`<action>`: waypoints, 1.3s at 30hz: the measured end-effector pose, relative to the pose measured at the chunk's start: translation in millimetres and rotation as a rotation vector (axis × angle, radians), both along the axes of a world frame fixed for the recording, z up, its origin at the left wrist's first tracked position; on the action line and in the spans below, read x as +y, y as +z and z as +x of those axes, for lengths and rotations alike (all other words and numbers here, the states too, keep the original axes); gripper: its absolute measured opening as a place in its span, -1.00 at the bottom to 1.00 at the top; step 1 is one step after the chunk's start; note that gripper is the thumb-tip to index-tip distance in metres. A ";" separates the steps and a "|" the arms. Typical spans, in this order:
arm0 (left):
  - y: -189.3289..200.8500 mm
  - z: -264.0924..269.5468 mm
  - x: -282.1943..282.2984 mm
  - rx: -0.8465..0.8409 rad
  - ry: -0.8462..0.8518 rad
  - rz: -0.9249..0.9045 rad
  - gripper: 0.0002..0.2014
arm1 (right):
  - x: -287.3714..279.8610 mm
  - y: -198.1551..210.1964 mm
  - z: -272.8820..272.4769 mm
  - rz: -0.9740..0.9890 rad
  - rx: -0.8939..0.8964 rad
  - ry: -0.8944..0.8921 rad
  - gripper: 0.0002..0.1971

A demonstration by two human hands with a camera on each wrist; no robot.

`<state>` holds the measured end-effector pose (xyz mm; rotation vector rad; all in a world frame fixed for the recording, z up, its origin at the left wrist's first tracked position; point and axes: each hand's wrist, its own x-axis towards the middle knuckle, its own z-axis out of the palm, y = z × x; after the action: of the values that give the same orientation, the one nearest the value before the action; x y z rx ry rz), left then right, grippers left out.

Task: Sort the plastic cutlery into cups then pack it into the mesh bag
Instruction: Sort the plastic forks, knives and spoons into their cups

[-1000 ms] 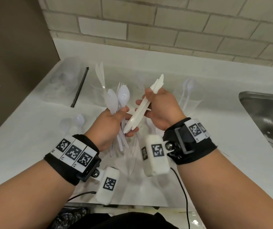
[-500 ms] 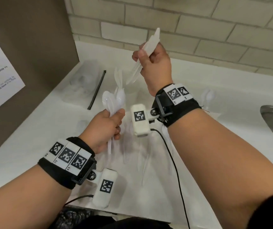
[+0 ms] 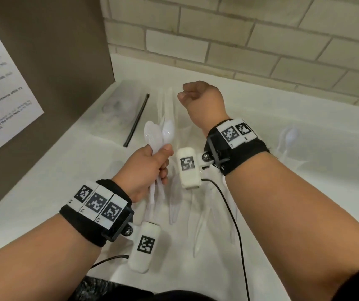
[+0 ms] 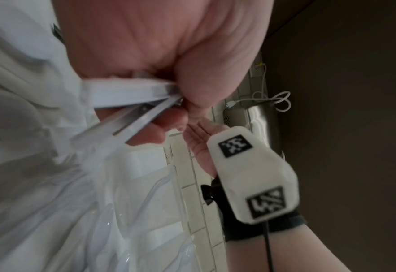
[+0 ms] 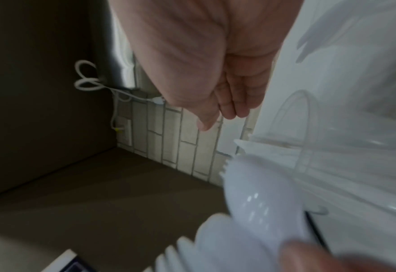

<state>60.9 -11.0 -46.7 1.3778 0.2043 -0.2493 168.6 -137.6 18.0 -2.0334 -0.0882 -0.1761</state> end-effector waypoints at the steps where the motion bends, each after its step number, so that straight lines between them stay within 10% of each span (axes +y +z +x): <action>1: 0.2 0.6 -2.5 -0.002 -0.012 -0.002 -0.77 | -2.8 -0.8 -5.6 0.023 -0.020 -0.016 -0.77; 10: 5.2 0.1 -26.9 -0.063 -0.153 -0.002 -0.69 | -39.1 -7.7 -58.8 0.319 0.379 0.071 -0.83; 22: -3.1 -9.5 -51.6 -0.154 -0.295 0.182 -0.71 | -67.8 8.0 -68.8 0.280 0.168 -0.081 -0.93; 30: -1.5 -9.1 -58.1 -0.183 -0.283 0.179 -0.72 | -71.5 -3.5 -71.9 0.149 0.402 -0.007 -0.96; 39: -7.5 -6.3 -59.1 -0.151 -0.300 0.257 -0.75 | -69.4 14.8 -64.1 0.469 -0.077 -0.199 -0.82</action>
<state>54.6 -70.1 -54.2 1.6751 -0.1018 -0.3759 104.5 -207.1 32.8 -1.5647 0.1008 -0.3650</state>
